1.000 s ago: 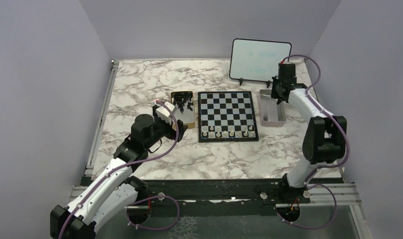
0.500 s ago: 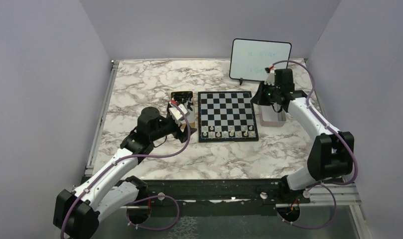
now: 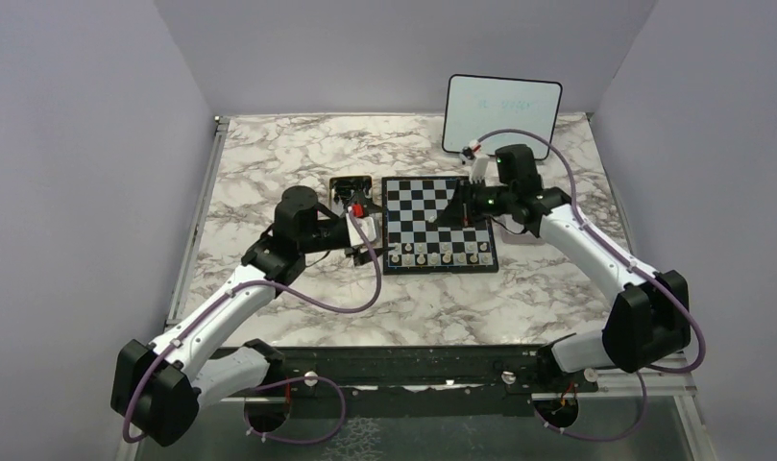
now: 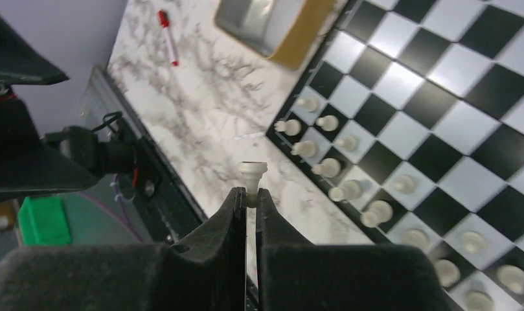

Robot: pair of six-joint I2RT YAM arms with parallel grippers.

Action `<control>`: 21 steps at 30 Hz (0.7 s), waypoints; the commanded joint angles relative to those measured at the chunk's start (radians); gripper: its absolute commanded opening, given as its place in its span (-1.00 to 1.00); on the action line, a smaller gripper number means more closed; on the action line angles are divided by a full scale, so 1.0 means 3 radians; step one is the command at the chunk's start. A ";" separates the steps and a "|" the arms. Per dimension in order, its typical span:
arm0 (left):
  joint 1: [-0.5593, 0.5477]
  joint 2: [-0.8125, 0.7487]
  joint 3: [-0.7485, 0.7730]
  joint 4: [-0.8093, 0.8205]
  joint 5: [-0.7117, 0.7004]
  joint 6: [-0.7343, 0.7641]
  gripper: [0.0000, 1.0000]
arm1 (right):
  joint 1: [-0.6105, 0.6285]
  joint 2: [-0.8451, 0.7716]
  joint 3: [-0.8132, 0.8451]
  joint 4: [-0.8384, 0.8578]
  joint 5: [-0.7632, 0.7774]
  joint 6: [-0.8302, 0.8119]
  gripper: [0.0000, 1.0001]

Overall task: Set up the chess pieces on the board
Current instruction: Place the chess piece on the chessboard.

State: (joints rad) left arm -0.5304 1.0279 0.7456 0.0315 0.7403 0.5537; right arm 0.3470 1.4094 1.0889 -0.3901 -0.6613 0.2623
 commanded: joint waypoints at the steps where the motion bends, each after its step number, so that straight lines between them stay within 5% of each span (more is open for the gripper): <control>1: -0.0109 0.0075 0.0129 0.0075 0.0416 0.0683 0.53 | 0.0334 -0.0166 -0.0099 0.0169 -0.0367 0.0210 -0.90; 21: -0.0609 0.0091 0.0096 -0.0600 -0.0027 0.1593 0.22 | 0.0873 -0.0163 -0.0218 0.0638 -0.0564 0.0602 -0.90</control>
State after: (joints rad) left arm -0.7017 1.0512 0.7605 -0.0830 0.7654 0.9600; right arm 0.5938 1.3483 1.0187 -0.2481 -0.7952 0.4206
